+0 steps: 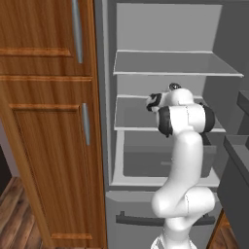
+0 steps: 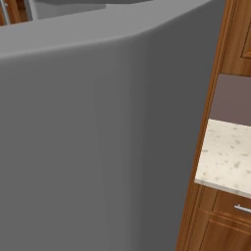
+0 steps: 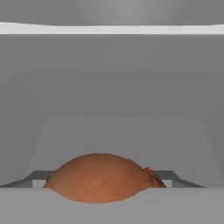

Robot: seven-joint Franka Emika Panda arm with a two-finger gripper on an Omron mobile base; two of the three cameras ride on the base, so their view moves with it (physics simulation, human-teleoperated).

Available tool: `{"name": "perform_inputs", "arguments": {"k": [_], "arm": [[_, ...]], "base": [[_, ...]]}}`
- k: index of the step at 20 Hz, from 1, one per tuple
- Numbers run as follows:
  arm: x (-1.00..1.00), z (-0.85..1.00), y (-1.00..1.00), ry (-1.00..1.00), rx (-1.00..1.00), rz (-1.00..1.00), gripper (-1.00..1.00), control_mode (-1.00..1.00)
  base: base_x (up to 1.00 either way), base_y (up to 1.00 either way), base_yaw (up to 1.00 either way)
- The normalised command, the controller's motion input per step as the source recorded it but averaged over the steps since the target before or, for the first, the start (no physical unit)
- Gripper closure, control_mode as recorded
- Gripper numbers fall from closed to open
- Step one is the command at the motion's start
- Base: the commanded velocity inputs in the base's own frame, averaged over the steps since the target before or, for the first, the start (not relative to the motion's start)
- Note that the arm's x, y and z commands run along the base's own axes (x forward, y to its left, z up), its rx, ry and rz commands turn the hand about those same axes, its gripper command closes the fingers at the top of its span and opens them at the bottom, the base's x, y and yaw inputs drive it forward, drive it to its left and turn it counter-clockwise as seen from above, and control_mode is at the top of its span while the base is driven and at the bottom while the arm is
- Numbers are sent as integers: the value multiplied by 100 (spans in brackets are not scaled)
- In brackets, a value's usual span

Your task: Place the cold items (orange and onion) from the fridge in one tupperware on the dining counter. Place the warm items (kebab skewer and hot dog) in the stove area in another tupperware.

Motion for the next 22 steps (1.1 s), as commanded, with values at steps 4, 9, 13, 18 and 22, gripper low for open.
{"name": "perform_inputs", "arguments": {"k": [4,9,13,18,22], "arm": [[-9,-98,0,33,0,0,100,-100],[-78,-100,-11,9,8,0,100,-100],[-97,-100,-7,-51,46,0,100,-100],[-70,-92,0,-63,57,8,100,-100],[-63,9,2,-31,56,13,100,-100]], "base": [[0,0,0],[0,0,0],[0,0,0],[0,0,0],[0,0,0]]}}
